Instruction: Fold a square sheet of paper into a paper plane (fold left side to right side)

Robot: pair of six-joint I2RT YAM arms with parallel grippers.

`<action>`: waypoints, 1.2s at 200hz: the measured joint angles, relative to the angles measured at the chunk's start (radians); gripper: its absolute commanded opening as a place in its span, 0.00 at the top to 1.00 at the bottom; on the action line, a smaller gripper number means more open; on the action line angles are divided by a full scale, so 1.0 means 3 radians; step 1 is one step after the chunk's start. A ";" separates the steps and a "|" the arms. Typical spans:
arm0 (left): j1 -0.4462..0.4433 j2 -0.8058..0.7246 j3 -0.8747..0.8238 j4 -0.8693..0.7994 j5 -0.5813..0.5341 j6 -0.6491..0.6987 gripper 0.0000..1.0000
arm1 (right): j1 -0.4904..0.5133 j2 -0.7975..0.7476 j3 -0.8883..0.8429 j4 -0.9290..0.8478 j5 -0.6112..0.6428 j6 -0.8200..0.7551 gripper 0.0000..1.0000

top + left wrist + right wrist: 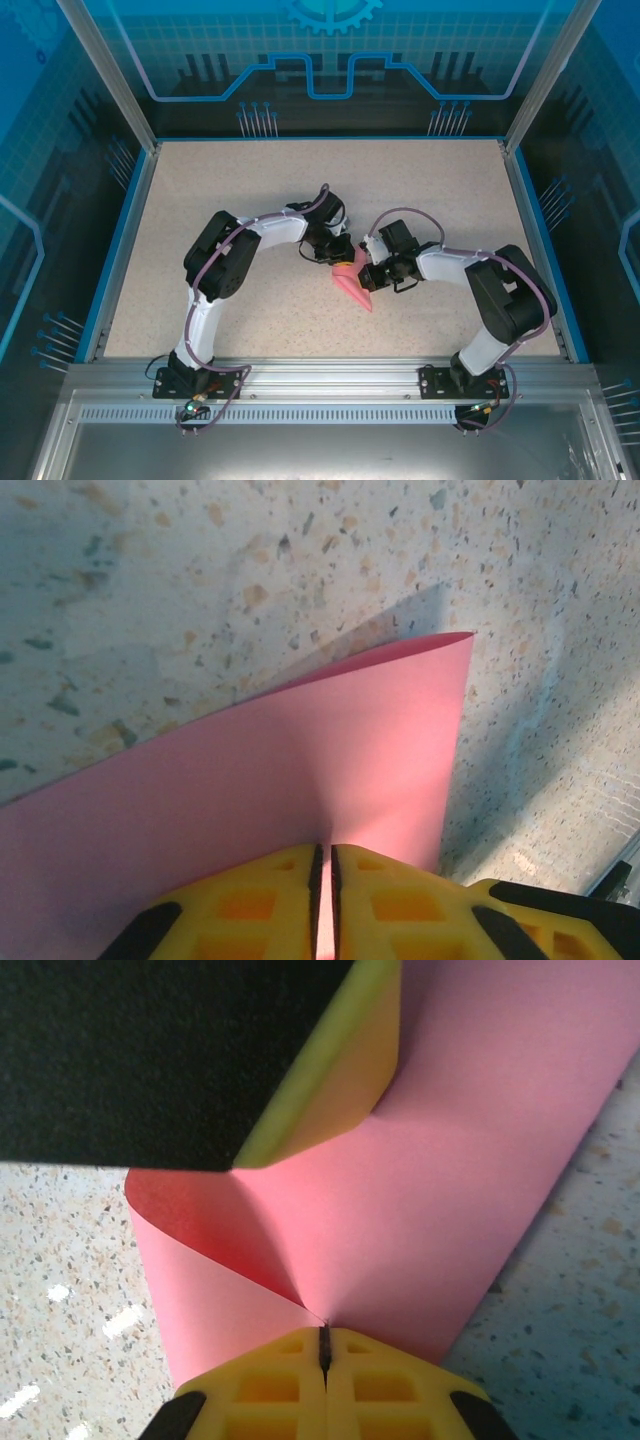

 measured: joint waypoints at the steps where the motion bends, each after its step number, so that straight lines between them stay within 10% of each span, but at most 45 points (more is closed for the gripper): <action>1: 0.0000 0.0000 0.0003 -0.0004 -0.0003 -0.0003 0.82 | 0.0000 0.0003 0.0003 0.0000 -0.0001 0.0004 0.96; 40: 0.0031 -0.0039 0.0108 -0.0192 -0.0148 0.0056 0.73 | 0.0000 0.0067 0.0052 -0.0004 -0.0078 0.0052 0.96; 91: 0.0075 -0.0710 -0.0309 -0.0173 -0.0292 0.0083 0.89 | 0.0003 0.0089 0.0075 -0.0024 -0.0102 0.0070 0.96; 240: -0.0189 -0.0833 -0.1461 0.1381 0.0355 -0.0277 0.90 | 0.0004 0.0130 0.0126 -0.0075 -0.0128 0.0069 0.96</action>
